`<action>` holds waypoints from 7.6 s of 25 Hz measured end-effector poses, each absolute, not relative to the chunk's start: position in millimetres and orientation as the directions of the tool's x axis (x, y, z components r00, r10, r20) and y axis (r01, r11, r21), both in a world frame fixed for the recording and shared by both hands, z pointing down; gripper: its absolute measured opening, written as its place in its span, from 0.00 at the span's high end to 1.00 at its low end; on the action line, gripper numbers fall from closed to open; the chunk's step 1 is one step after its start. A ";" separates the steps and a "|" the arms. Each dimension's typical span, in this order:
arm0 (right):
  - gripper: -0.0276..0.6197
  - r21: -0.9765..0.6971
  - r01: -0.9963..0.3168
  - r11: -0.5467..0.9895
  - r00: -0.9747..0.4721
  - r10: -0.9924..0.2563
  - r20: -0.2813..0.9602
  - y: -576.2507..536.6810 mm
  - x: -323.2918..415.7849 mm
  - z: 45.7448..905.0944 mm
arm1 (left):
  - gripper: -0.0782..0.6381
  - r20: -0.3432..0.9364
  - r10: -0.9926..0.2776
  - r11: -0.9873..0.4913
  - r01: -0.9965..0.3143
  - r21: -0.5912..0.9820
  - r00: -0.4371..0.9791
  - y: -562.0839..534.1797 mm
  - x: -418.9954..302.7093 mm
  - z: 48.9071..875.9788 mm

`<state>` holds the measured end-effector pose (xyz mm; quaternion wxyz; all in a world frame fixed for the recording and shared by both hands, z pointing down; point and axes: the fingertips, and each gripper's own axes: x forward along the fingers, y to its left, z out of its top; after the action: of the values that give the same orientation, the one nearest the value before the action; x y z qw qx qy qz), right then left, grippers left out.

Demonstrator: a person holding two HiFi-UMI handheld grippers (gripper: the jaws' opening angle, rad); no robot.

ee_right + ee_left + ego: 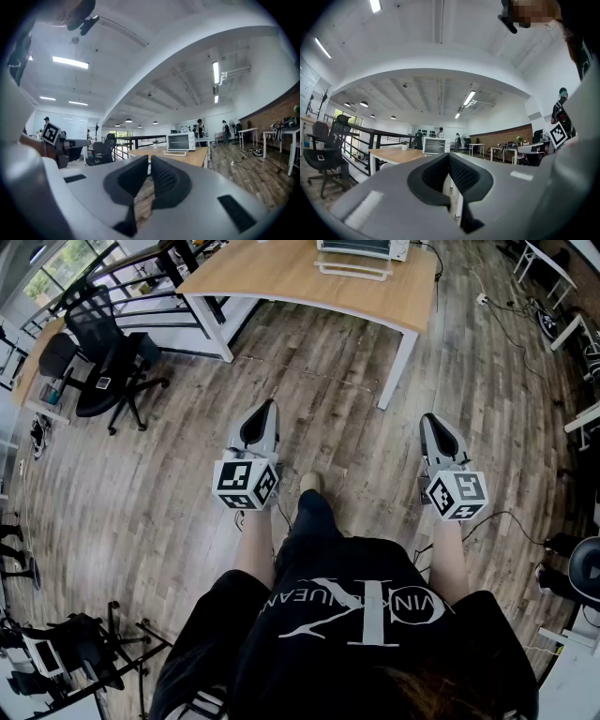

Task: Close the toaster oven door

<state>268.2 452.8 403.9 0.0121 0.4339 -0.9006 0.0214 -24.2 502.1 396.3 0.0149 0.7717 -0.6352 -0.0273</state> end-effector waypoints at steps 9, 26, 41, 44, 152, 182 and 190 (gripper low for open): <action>0.91 -0.049 -0.780 0.624 -0.626 -0.778 0.052 441.3 254.7 411.9 | 0.87 0.002 -0.982 -0.187 -0.980 0.068 0.187 491.2 -35.2 403.5; 0.91 -0.083 -0.798 0.597 -0.602 -0.796 0.066 366.3 208.5 427.8 | 0.87 0.070 -0.977 -0.198 -0.978 0.067 0.202 421.6 -75.8 426.9; 0.91 -0.076 -0.826 0.558 -0.563 -0.823 0.076 260.8 164.8 431.9 | 0.87 0.072 -0.962 -0.260 -0.964 0.052 0.263 307.7 -117.5 431.2; 0.91 -0.076 -0.835 0.545 -0.550 -0.832 0.075 241.1 158.5 430.0 | 0.87 0.071 -0.960 -0.268 -0.962 0.058 0.272 285.2 -126.5 430.3; 0.91 -0.246 -0.890 0.383 -0.450 -0.825 0.343 -198.5 143.9 521.9 | 0.87 0.210 -0.885 -0.389 -0.908 0.155 0.415 -181.5 -118.5 481.5; 0.89 -0.273 -0.941 0.200 -0.322 -0.778 0.540 -295.4 155.6 593.8 | 0.88 0.291 -0.803 -0.481 -0.854 0.198 0.520 -281.4 -98.8 522.5; 0.88 -0.243 -0.947 0.211 -0.315 -0.761 0.567 -305.8 153.8 598.4 | 0.88 0.296 -0.807 -0.470 -0.860 0.201 0.510 -291.9 -106.0 523.7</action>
<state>153.8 -305.8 598.4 0.1651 0.5613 -0.7605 0.2816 -106.0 -291.9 523.7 0.1637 0.8535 -0.4883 0.0799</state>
